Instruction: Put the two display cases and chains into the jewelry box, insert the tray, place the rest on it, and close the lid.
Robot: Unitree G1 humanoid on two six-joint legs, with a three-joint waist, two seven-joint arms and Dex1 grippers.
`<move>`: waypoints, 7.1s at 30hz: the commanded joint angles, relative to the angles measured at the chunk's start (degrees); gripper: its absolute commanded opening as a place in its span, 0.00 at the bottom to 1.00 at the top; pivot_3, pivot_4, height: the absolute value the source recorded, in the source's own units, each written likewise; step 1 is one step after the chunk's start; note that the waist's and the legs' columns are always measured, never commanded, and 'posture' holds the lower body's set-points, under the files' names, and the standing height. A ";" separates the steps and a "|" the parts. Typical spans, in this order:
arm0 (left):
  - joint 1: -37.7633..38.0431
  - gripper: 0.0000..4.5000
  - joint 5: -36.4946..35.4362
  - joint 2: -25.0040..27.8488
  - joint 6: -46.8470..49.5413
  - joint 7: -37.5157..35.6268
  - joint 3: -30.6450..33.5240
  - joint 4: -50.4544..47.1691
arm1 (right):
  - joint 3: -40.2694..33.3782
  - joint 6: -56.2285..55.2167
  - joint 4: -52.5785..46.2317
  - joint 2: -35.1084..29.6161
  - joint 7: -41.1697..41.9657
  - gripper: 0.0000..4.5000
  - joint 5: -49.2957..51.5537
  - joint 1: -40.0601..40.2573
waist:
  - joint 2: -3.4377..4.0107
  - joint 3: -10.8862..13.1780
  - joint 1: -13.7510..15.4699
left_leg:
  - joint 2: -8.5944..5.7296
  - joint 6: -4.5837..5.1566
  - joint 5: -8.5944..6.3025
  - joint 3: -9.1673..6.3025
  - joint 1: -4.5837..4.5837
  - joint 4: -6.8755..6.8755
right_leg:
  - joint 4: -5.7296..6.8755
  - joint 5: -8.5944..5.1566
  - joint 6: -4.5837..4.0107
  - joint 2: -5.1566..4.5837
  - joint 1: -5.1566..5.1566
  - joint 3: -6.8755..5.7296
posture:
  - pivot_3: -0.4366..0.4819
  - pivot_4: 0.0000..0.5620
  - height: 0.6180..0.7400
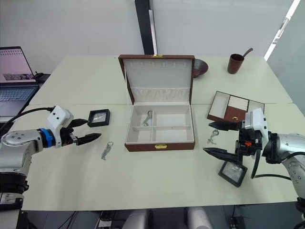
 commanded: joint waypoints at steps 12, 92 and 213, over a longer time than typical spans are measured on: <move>13.31 0.99 -4.69 -4.63 3.53 8.78 7.89 -18.85 | -0.83 -0.78 -3.18 0.16 -0.25 1.00 1.10 1.02 | -0.03 0.00 0.29 | 0.11 0.00 0.00 -0.03 0.01 0.04 | 0.01 0.00 0.01 -0.12 0.03 0.00 | 0.48 0.27 1.00; -8.18 0.00 -6.44 3.65 25.12 -4.40 -2.94 -31.65 | -6.65 -0.44 0.48 -2.69 -0.82 1.00 1.18 0.89 | -0.05 0.01 0.27 | -0.01 0.00 0.00 -0.08 -0.03 0.08 | 0.04 0.00 0.01 0.07 0.04 -0.03 | 0.48 0.27 1.00; 23.91 0.99 -7.17 -13.03 4.72 23.25 24.55 -22.98 | -11.03 -25.52 48.14 3.50 -3.84 1.00 -14.79 -1.82 | 0.07 -0.06 0.09 | 0.05 0.00 0.01 -0.01 0.14 0.06 | 0.05 0.01 -0.02 0.13 0.15 0.17 | 0.48 0.27 1.00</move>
